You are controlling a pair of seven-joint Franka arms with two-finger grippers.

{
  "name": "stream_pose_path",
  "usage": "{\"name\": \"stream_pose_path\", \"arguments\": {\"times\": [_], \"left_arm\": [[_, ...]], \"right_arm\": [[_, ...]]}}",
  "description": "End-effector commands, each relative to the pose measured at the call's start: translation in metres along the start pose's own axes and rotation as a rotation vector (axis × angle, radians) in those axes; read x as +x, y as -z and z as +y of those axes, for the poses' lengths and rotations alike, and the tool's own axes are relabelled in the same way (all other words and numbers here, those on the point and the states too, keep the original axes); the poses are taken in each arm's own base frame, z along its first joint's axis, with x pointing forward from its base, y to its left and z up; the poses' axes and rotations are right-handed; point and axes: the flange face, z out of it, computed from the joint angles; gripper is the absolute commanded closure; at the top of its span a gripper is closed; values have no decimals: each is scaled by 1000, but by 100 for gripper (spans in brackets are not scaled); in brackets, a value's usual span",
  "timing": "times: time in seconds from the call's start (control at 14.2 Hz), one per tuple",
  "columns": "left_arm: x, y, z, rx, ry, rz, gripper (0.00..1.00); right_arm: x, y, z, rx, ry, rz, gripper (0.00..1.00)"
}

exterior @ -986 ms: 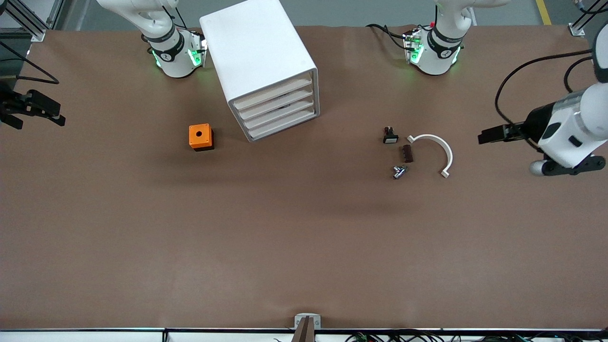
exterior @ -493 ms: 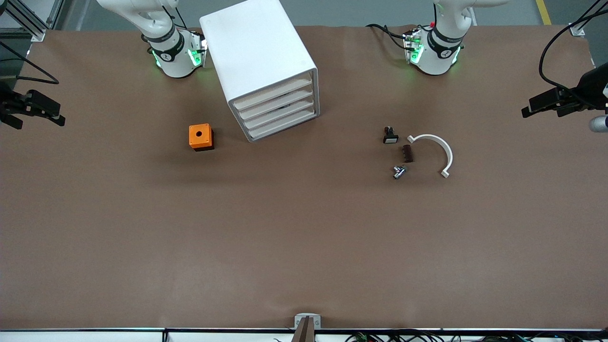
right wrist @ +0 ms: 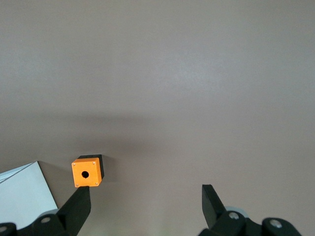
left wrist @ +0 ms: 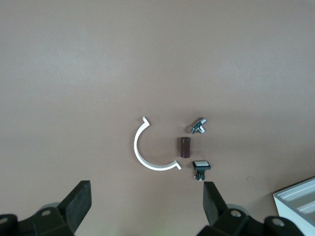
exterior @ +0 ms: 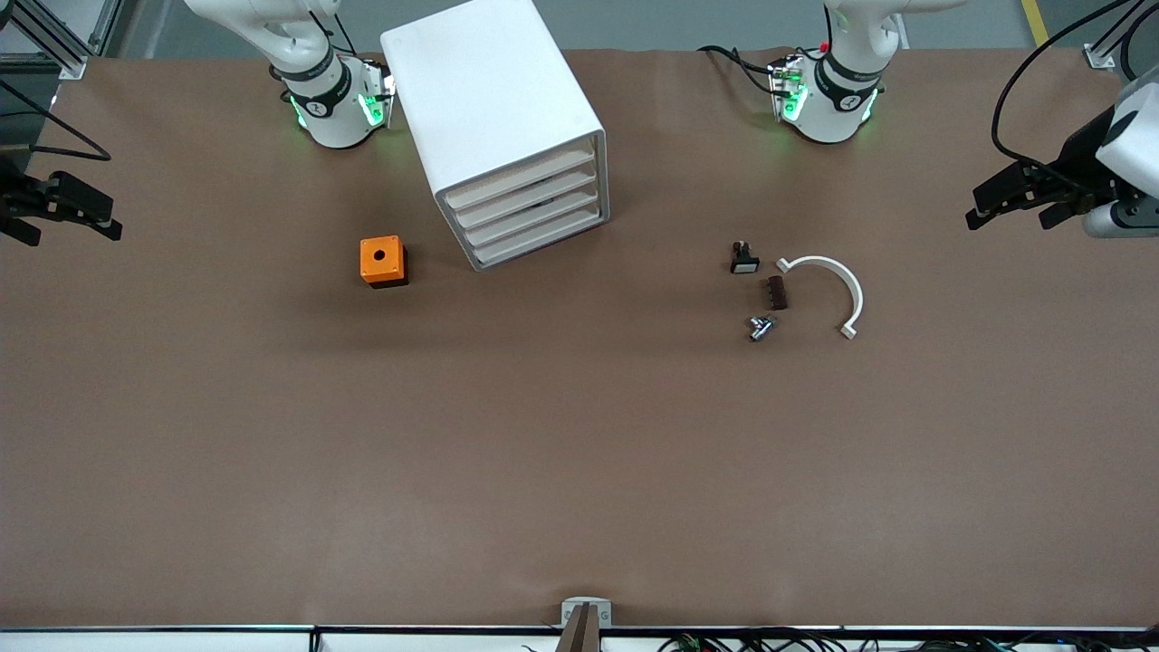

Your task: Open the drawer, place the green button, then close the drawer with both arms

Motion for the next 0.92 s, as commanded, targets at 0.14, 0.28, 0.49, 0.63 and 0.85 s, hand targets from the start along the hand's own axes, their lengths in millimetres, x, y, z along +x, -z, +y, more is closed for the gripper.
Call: {"name": "stream_pose_path", "arguments": {"times": [0.14,0.28,0.49,0.63,0.85], "left_arm": [[11,30,-6,16,1,65,0],[14,44,-6,14,0,88,0],[25,42,-4,12,-5,77,0],[25,43,-4,13,-10,74,0],[25,40,0,18,-12,67,0]], "right_arm": [[-10,4,2,-17,3,12,0],[-10,4,1,-15,3,11,0],[-10,4,2,-17,3,12,0],[-9,4,2,-17,3,11,0],[-9,4,2,-17,3,11,0]]}}
